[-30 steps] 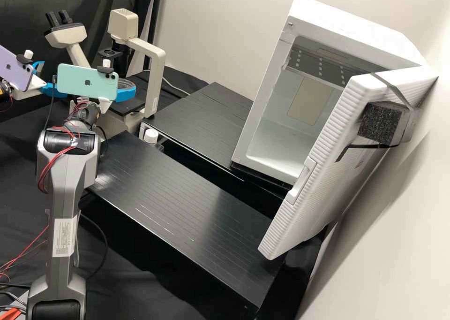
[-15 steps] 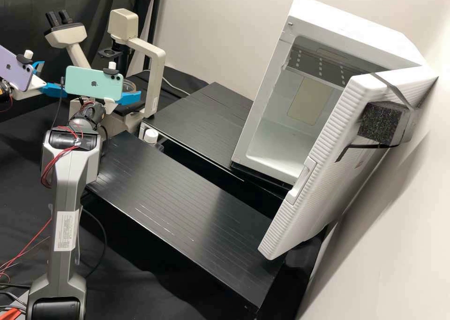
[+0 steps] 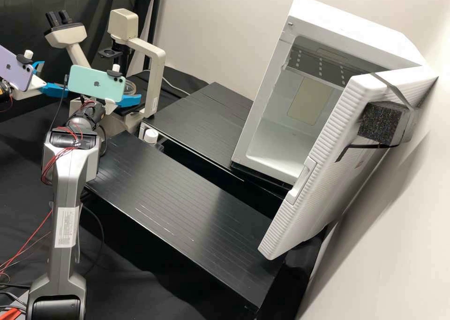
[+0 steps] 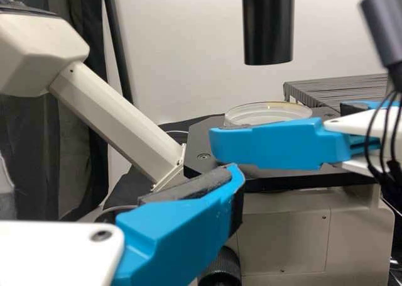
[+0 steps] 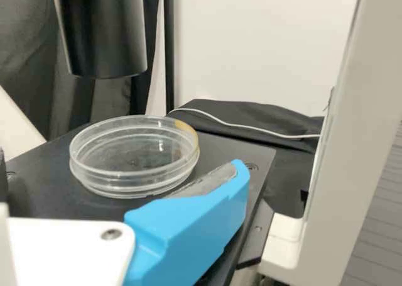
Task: Move the petri dish to the bench.
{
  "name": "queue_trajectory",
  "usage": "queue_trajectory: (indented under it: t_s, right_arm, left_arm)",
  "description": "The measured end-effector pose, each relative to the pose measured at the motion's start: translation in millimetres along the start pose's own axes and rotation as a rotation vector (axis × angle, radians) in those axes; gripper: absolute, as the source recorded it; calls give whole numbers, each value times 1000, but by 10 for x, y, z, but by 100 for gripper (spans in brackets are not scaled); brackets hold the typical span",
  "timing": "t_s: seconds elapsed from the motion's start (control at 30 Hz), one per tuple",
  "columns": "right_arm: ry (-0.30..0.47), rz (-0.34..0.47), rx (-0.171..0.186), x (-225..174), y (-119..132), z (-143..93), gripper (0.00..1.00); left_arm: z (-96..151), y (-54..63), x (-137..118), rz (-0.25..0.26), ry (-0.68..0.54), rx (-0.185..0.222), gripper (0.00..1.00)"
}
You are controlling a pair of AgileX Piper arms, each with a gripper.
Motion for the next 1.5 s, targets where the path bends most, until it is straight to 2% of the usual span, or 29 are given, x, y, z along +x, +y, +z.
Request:
queue_trajectory:
  t_s: [0.2, 0.5, 0.77, 0.83, 0.87, 1.0, 1.1, 1.27, 1.5]
  right_arm:
    - [-23, 5, -23, 80, -52, -1, 100]
    - [-45, 9, -33, 145, -72, -52, 100]
    - [-47, -1, -81, 176, -106, -55, 100]
    - [-57, -5, -68, 177, -116, -41, 100]
    - [-58, -4, -66, 183, -118, -41, 0]
    - [-57, -12, -78, 198, -125, -49, 0]
    - [-70, -22, -65, 204, -125, -49, 0]
    - [-72, -25, -85, 216, -139, -41, 0]
    - [-82, -45, -57, 216, -156, -33, 0]
  left_arm:
    - [0, 0, 0, 0, 0, 0, 100]
    - [0, 0, 0, 0, 0, 0, 100]
    - [0, 0, 0, 0, 0, 0, 100]
    - [0, 0, 0, 0, 0, 0, 100]
    - [0, 0, 0, 0, 0, 0, 100]
    - [0, 0, 0, 0, 0, 0, 100]
    - [0, 0, 0, 0, 0, 0, 100]
    - [0, 0, 0, 0, 0, 0, 100]
    - [0, 0, 0, 0, 0, 0, 100]
